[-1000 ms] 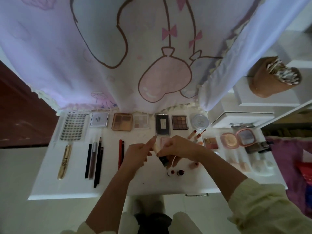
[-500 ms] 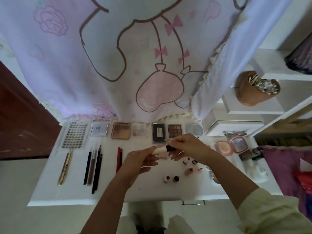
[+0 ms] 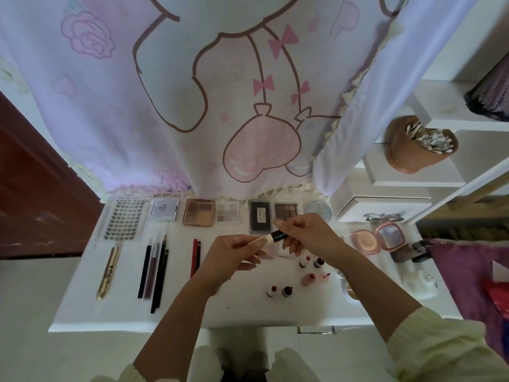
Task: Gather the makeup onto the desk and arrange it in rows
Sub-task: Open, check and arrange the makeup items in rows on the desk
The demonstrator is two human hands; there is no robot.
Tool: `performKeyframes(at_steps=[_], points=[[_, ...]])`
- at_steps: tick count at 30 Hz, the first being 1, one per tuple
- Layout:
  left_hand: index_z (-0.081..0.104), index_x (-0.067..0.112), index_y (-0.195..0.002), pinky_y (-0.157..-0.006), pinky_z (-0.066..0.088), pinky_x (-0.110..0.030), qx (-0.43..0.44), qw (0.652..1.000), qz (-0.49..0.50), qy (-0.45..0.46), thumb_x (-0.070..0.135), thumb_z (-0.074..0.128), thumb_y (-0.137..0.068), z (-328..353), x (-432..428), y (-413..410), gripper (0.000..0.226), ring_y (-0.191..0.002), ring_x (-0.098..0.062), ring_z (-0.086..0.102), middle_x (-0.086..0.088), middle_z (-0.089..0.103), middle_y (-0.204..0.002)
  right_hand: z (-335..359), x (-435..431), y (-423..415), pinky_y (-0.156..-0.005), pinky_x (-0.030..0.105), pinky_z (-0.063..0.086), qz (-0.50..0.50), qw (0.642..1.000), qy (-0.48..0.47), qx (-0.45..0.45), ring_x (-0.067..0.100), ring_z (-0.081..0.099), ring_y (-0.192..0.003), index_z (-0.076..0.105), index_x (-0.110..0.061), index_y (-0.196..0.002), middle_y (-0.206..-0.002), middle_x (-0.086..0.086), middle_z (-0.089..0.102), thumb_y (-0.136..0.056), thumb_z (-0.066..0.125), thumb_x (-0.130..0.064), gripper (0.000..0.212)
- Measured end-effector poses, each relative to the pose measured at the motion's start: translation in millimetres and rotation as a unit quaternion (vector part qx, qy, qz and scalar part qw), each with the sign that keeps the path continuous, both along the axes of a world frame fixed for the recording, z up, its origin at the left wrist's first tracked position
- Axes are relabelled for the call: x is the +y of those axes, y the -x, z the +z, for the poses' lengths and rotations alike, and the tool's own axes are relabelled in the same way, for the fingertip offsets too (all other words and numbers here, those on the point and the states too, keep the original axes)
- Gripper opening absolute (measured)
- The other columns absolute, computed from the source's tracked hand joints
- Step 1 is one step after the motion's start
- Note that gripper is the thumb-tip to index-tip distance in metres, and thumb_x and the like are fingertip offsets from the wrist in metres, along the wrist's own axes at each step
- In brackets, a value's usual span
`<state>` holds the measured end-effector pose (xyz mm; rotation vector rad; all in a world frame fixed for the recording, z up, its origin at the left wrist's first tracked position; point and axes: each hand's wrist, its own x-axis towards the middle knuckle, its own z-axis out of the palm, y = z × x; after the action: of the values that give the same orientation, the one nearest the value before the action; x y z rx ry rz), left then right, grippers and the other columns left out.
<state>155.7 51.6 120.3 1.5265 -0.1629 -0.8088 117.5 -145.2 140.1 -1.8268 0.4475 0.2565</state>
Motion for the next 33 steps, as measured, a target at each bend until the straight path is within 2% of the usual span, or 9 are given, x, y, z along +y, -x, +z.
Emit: performKeyframes(at_steps=[6,10,12,16,19,22,26,29,33], points=[[0.071,0.017,-0.098,-0.065,0.056,-0.021,-0.031,0.999,-0.002,-0.025,0.024,0.059,-0.092,-7.3,-5.6,0.2,0.015,-0.063,-0.008,0.063,0.001,0.07,-0.071,-2.7,-3.6,2.7,-0.052,0.018,0.048,0.008,1.0,-0.001,-0.018,0.007,0.061,-0.051,0.071,-0.001,-0.086,-0.065,0.004,0.071,-0.088,0.069,-0.026,0.026],[0.071,0.016,-0.094,-0.064,0.055,-0.022,-0.017,0.999,0.0,-0.027,0.026,0.057,-0.094,-8.4,-6.2,-0.9,0.017,-0.062,-0.008,0.061,-0.003,0.067,-0.073,-6.2,-7.4,3.9,-0.068,0.02,0.055,0.016,0.998,-0.022,-0.048,0.012,0.07,-0.072,0.072,-0.006,-0.094,-0.082,0.005,0.075,-0.083,0.074,-0.009,0.012],[0.07,0.018,-0.092,-0.064,0.055,-0.021,-0.018,1.0,0.001,-0.025,0.026,0.056,-0.094,-8.2,-6.7,-1.4,0.016,-0.064,-0.009,0.061,-0.004,0.067,-0.075,-3.6,-6.2,2.6,-0.07,0.025,0.057,0.012,0.998,-0.042,-0.036,0.019,0.072,-0.076,0.071,-0.005,-0.098,-0.086,0.008,0.075,-0.085,0.072,-0.015,0.016],[0.07,0.018,-0.093,-0.064,0.055,-0.021,-0.021,0.999,-0.004,-0.024,0.027,0.056,-0.094,-8.2,-7.6,-0.9,0.016,-0.065,-0.009,0.061,-0.005,0.067,-0.077,2.0,-0.2,-0.6,-0.052,0.025,0.054,0.011,0.999,0.006,0.031,0.019,0.066,-0.052,0.069,0.002,-0.092,-0.069,0.011,0.072,-0.093,0.059,-0.041,0.044],[0.069,0.019,-0.093,-0.064,0.055,-0.022,-0.017,1.0,-0.004,-0.025,0.028,0.056,-0.094,-8.0,-7.9,-1.0,0.016,-0.065,-0.009,0.061,-0.005,0.067,-0.078,1.4,-3.3,0.1,-0.056,0.024,0.055,0.015,1.0,0.003,0.009,0.016,0.066,-0.054,0.068,-0.002,-0.089,-0.071,0.01,0.073,-0.09,0.066,-0.027,0.025],[0.069,0.017,-0.093,-0.064,0.055,-0.023,-0.011,1.0,-0.004,-0.028,0.03,0.056,-0.094,-8.3,-7.8,-1.4,0.018,-0.065,-0.01,0.061,-0.005,0.067,-0.079,4.0,-9.2,1.3,-0.066,0.027,0.058,0.019,0.997,-0.077,0.005,0.023,0.071,-0.07,0.069,-0.003,-0.096,-0.088,0.016,0.074,-0.086,0.07,-0.01,0.013],[0.07,0.017,-0.094,-0.064,0.055,-0.023,-0.002,1.0,-0.016,-0.02,0.031,0.056,-0.094,-6.8,-9.4,-1.3,0.02,-0.067,-0.01,0.063,-0.005,0.07,-0.081,7.9,-6.2,1.7,-0.05,0.023,0.052,0.032,0.998,-0.039,0.041,0.021,0.067,-0.056,0.068,0.002,-0.093,-0.073,0.011,0.073,-0.09,0.065,-0.032,0.035],[0.07,0.018,-0.102,-0.067,0.055,-0.022,-0.014,0.999,-0.041,-0.017,0.031,0.056,-0.094,-5.5,-10.7,-0.7,0.02,-0.073,-0.008,0.067,-0.001,0.074,-0.086,8.4,-7.6,1.2,-0.044,0.019,0.046,0.025,0.999,-0.002,0.031,0.014,0.06,-0.046,0.068,-0.001,-0.085,-0.061,0.005,0.069,-0.09,0.065,-0.031,0.03],[0.068,0.024,-0.105,-0.063,0.052,-0.016,-0.077,0.994,-0.057,-0.051,0.028,0.066,-0.089,-5.2,-14.4,-1.1,0.017,-0.068,-0.005,0.067,0.004,0.073,-0.085,5.9,-10.4,2.0,-0.046,0.02,0.047,0.022,0.999,-0.016,0.026,0.015,0.061,-0.048,0.067,-0.007,-0.078,-0.066,0.01,0.07,-0.089,0.068,-0.026,0.022]])
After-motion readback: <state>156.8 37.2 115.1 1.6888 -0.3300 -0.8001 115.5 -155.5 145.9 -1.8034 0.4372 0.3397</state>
